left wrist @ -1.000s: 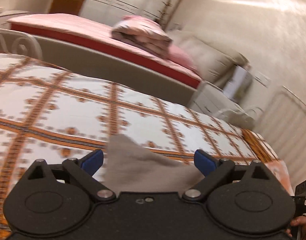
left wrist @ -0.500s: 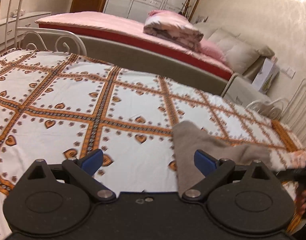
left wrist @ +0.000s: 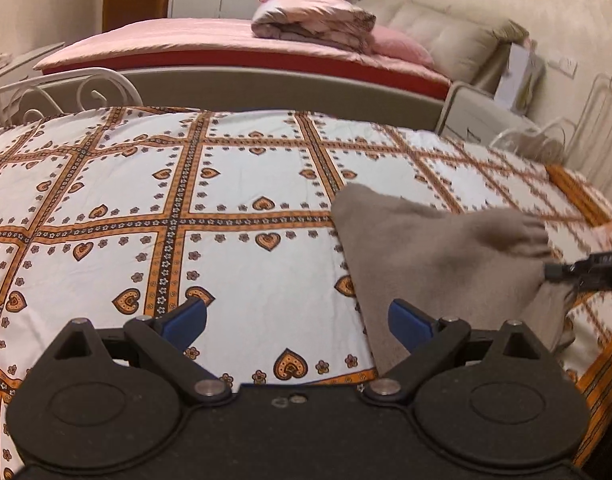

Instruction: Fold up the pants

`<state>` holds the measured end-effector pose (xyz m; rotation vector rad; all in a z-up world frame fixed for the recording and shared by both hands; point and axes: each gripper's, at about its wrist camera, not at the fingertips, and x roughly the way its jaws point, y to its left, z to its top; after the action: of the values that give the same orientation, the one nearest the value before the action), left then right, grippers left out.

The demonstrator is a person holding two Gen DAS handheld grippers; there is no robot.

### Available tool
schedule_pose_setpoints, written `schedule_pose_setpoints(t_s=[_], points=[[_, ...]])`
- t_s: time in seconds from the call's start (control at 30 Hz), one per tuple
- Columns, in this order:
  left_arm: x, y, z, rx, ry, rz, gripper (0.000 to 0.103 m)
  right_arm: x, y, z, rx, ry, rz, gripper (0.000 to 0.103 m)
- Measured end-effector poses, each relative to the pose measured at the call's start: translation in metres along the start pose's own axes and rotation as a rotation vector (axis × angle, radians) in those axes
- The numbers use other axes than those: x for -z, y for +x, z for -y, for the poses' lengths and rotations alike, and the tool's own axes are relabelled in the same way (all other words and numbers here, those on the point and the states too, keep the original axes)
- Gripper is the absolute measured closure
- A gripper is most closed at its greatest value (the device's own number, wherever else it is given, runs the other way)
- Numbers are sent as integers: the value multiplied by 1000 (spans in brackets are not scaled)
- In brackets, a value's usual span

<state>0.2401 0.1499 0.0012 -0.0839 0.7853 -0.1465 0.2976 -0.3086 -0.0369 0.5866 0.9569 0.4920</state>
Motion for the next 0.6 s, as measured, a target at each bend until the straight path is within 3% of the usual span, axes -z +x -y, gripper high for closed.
schedule_pose_setpoints(t_s=[0.07,0.13,0.17,0.2,0.27,0.5,0.6], points=[[1,2,3,1,10,-10,12,5,-11,-5,-12,3,47,74],[1,4,5,6,18,-9,12,6,-19,-12,-22,-29,72,67],[1,5,6,8,19,-10,12,6,-19,-13,-18,-52,65,55],[0,6,7,9,19,-10,12,8,-14,-14,-2,-80,31,47],[-1,8,9,11,20,-12,12,14,3,-13,128,-148,-60,41],[-1,17,16,39,29,-21,11,14,-29,-12,37,-85,42,40],[-1,23,10,138,-56,-22,12,11,-29,-2,-15,-27,19,40]])
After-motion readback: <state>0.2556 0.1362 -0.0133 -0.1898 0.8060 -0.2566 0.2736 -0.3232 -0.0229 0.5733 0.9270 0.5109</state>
